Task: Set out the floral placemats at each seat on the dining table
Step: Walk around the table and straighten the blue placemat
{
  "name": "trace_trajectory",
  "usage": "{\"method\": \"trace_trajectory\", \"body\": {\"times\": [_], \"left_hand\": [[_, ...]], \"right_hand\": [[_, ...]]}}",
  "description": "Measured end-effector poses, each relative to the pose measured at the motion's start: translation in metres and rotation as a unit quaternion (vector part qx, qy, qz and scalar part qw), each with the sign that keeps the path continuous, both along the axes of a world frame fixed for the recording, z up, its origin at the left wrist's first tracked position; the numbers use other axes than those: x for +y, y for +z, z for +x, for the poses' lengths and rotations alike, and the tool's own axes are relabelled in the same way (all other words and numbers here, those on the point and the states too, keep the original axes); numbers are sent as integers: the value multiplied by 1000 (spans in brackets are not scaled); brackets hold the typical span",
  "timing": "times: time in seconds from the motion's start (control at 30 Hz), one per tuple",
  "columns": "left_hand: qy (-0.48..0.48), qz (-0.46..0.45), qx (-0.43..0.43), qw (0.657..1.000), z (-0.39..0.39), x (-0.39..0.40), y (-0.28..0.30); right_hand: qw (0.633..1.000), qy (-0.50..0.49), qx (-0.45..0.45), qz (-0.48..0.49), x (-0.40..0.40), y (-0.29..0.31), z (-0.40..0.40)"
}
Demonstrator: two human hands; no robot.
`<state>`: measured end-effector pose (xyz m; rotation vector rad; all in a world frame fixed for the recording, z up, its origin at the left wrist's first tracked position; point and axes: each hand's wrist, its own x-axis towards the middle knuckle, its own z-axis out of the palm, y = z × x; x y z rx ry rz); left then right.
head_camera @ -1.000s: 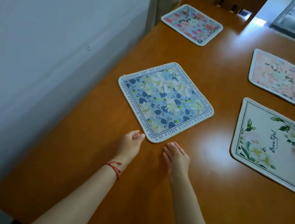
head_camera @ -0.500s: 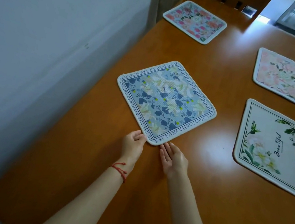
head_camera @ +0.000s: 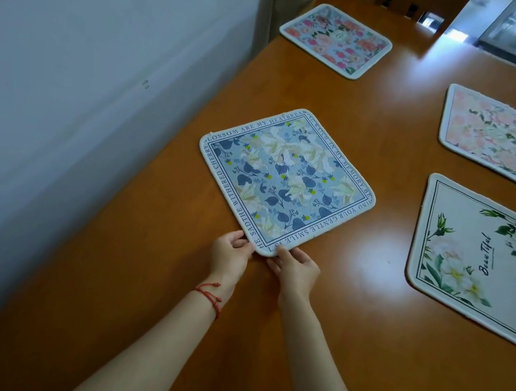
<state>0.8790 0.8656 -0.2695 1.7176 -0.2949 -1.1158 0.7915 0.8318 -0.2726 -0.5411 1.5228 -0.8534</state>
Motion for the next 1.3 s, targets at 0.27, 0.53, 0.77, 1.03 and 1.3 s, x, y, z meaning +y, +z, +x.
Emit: {"method": "trace_trajectory", "body": {"times": [0.27,0.53,0.77,1.03,1.3], "left_hand": [[21,-12,30,999,8,-2,-3],[47,-9,36,998,24,11,-7],[83,-17,52,995,39,24,-4],[92,2,41,995,57,38,-2],[87,0,47,995,54,56,-3]], "right_hand": [[999,31,30,-30,13,-6,-15],[991,100,78,-50,39,-3,-61],[981,156,104,-55,59,-6,-100],[976,179,112,-60,72,-3,-123],[980,146,115,-70,72,-6,-127]]}}
